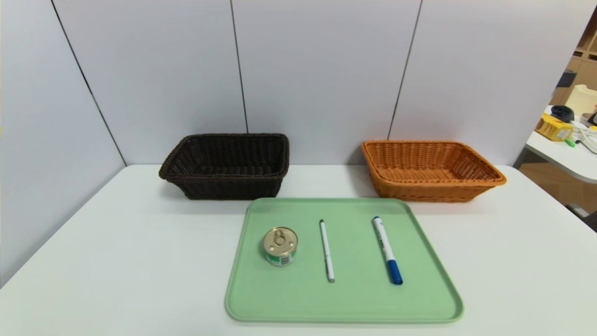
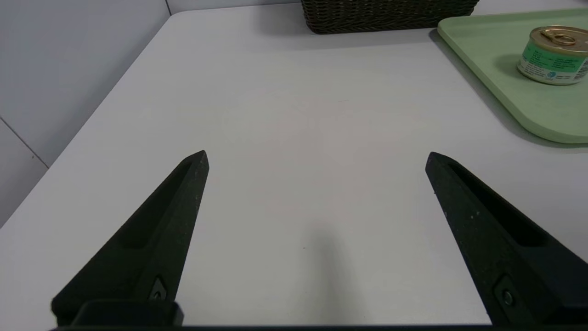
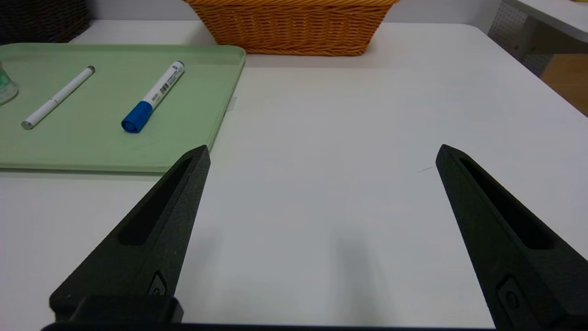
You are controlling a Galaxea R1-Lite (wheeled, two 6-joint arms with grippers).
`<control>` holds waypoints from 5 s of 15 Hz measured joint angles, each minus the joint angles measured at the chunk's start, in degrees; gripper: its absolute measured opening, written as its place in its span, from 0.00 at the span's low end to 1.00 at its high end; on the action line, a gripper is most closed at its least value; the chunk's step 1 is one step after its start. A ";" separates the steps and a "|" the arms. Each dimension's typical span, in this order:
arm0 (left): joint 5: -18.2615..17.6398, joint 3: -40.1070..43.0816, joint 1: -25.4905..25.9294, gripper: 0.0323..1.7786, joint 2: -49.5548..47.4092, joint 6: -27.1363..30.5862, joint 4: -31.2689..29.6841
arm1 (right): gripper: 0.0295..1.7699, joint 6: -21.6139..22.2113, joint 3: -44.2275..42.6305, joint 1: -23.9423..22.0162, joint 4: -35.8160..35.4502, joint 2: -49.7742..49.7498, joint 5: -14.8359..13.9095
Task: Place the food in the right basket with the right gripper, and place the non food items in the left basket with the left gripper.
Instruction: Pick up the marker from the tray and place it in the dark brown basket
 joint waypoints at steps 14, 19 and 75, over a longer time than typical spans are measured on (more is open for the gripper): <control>0.39 -0.05 0.02 0.95 0.43 -0.10 0.24 | 0.96 0.02 0.00 0.00 0.00 0.00 0.00; 0.55 -7.38 -0.07 0.95 12.48 2.63 2.07 | 0.96 0.05 0.00 0.00 0.00 0.00 0.00; 26.50 -100.83 -55.15 0.95 127.17 -42.05 28.22 | 0.96 0.05 0.00 0.00 0.00 0.00 -0.01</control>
